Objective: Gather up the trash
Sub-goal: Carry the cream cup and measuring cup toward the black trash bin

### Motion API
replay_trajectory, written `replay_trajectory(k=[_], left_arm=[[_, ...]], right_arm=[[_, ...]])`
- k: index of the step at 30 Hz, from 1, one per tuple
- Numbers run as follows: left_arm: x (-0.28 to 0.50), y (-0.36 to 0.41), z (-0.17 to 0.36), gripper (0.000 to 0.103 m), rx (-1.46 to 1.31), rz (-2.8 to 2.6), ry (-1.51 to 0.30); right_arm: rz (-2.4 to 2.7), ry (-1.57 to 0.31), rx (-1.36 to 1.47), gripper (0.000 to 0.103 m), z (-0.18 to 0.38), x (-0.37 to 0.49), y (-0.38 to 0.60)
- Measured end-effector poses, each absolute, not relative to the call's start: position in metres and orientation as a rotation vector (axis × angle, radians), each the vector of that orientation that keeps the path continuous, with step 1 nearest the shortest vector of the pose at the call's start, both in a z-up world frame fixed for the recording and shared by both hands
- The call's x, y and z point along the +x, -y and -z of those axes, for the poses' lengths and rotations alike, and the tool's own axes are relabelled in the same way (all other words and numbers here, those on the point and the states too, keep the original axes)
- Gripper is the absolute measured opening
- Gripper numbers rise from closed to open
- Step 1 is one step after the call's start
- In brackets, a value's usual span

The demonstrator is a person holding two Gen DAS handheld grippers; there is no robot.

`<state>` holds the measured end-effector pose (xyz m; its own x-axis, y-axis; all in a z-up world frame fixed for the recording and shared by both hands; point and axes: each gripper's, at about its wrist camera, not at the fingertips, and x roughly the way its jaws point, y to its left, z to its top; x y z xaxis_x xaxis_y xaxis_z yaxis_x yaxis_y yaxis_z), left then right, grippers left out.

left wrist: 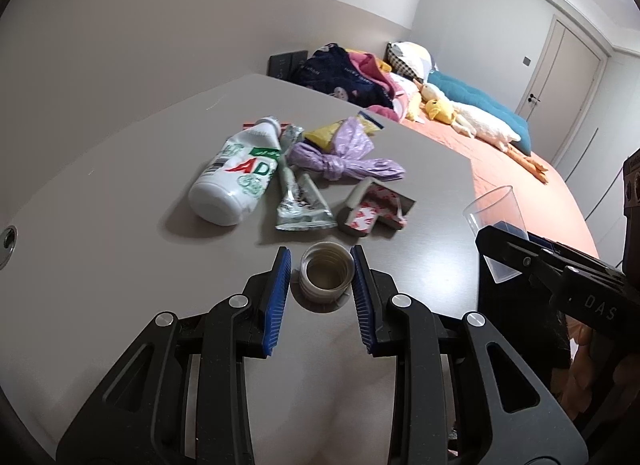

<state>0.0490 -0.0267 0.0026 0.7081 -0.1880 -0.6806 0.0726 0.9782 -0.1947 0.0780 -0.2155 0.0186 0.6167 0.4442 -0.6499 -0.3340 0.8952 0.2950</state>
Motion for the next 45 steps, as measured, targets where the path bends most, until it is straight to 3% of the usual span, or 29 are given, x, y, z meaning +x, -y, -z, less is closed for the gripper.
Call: replay_trajectory(k=[45], left_arm=[[-0.001,0.139,-0.031,0.030,-0.086,0.332,-0.710]], right_arm=[[-0.337,-0.666,0.181,0.039,-0.055,-0.010,0.324]])
